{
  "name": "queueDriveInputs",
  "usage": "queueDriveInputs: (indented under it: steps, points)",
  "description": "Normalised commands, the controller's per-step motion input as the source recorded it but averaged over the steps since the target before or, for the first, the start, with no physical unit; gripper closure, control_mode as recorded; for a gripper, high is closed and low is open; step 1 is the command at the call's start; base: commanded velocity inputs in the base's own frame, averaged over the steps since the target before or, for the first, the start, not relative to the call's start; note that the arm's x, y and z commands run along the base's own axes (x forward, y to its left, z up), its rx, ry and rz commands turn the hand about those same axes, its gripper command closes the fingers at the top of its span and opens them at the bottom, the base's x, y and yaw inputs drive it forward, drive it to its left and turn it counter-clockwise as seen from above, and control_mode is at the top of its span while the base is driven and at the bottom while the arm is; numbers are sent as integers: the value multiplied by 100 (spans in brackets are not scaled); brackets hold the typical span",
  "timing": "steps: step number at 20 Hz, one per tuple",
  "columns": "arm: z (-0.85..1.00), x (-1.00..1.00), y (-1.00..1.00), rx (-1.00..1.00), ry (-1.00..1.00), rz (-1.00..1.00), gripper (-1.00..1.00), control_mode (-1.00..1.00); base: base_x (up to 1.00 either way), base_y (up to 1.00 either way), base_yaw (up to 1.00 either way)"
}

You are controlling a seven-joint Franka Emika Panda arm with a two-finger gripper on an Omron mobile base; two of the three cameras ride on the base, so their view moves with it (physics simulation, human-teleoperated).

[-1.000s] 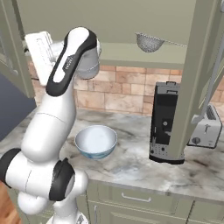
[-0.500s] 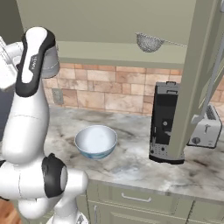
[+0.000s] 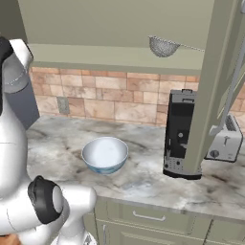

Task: Open the cabinet and setup a tea strainer by placing it in the bowl upright.

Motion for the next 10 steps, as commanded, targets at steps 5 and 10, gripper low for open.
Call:
queueDriveInputs:
  steps: [5, 10]
  points:
    - [-5, 0, 28, 0, 1, -24, -100, -100, 0, 0, 0]
    - [-27, 10, -16, -1, 0, -10, -100, -100, 0, 0, 0]
